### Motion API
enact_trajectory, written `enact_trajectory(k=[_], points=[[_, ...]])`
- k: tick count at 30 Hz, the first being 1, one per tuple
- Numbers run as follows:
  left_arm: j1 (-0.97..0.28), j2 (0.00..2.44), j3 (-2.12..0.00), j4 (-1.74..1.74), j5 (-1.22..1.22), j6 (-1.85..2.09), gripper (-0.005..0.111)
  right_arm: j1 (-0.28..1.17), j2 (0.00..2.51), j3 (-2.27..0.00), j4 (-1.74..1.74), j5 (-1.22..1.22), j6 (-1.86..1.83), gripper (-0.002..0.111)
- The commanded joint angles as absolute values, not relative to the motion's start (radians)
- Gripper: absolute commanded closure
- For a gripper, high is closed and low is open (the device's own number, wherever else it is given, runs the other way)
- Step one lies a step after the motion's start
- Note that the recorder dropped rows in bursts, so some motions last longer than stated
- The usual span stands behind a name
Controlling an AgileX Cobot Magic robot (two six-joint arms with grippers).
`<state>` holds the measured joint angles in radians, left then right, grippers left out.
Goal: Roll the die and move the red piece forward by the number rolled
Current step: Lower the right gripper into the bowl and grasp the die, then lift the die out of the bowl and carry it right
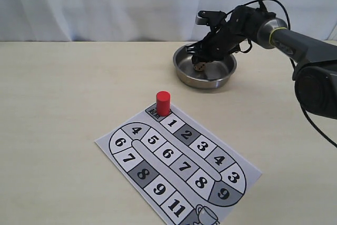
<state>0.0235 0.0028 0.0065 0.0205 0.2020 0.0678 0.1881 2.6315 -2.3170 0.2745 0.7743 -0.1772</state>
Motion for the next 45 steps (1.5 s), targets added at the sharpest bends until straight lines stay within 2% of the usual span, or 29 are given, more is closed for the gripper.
enact_trajectory(k=[1,10,15,20,23,29,35,45], points=[[0.022,0.000,0.000,0.014,0.187,0.062,0.107,0.189,2.614,-2.323,0.243,0.802,-0.179,0.102],[0.022,0.000,0.000,0.014,0.187,0.062,0.107,0.187,2.519,-2.323,0.241,0.863,-0.152,0.104],[0.022,0.000,0.000,0.014,0.188,0.062,0.107,0.176,2.467,-2.323,0.149,1.011,0.057,0.104],[0.022,0.000,0.000,0.014,0.188,0.062,0.107,0.173,2.427,-2.323,0.011,1.221,0.057,0.104],[0.022,0.000,0.000,0.014,0.188,0.062,0.107,0.173,2.394,-2.310,-0.012,1.221,0.057,0.104],[0.022,0.000,0.000,0.014,0.188,0.062,0.107,0.172,2.266,-2.119,0.042,1.221,0.046,0.104],[0.022,0.000,0.000,0.014,0.188,0.062,0.107,0.145,2.121,-1.828,0.037,1.221,0.034,0.104],[0.022,0.000,0.000,0.014,0.184,0.062,0.107,0.056,1.829,-1.317,-0.022,0.915,-0.014,0.104]])
